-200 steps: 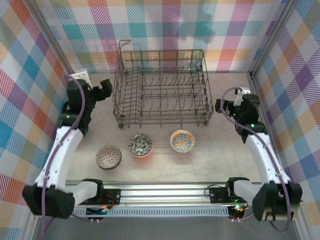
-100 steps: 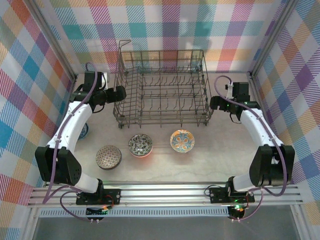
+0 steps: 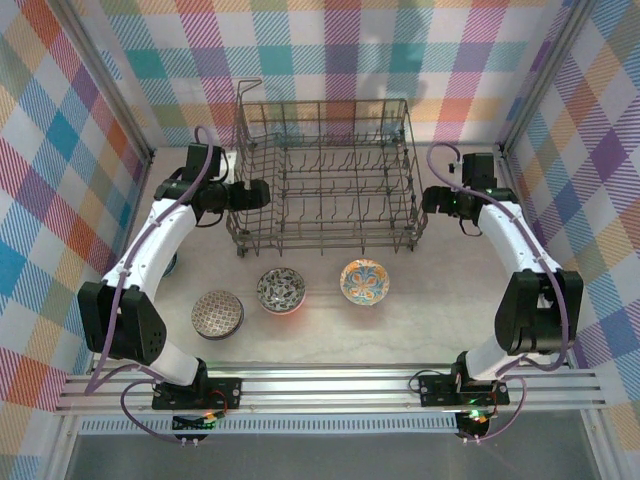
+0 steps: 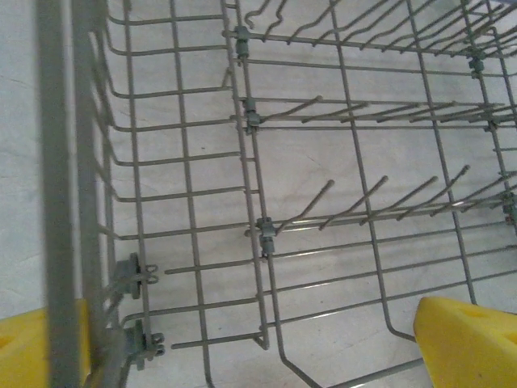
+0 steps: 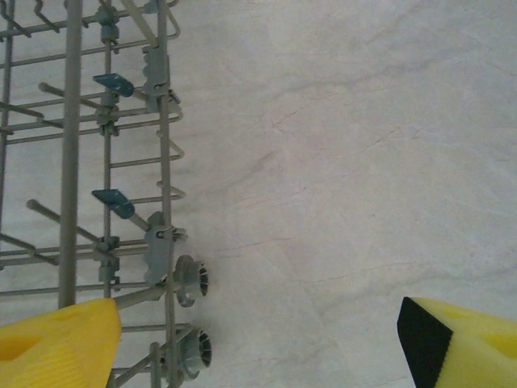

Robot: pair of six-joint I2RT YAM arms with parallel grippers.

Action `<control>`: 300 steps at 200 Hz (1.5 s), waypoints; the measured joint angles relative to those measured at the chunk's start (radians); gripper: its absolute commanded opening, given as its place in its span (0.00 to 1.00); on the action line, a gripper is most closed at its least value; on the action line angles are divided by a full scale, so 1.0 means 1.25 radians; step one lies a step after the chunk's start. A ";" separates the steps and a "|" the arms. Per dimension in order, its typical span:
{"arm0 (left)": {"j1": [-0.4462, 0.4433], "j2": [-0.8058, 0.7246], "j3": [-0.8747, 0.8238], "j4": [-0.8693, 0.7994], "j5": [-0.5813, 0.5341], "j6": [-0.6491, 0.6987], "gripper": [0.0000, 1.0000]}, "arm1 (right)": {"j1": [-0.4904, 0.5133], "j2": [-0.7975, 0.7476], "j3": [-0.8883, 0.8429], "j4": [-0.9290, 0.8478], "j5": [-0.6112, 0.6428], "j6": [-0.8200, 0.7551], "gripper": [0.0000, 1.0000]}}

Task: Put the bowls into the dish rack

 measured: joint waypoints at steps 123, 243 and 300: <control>-0.042 0.013 0.023 -0.042 -0.040 0.005 0.99 | 0.041 0.006 0.076 -0.010 -0.029 -0.026 0.91; -0.070 0.016 0.028 -0.059 -0.042 -0.001 0.99 | 0.032 0.138 0.080 -0.032 0.110 0.025 0.79; -0.122 0.037 0.029 -0.057 0.001 -0.019 0.98 | -0.039 0.097 0.027 -0.015 0.100 0.028 0.77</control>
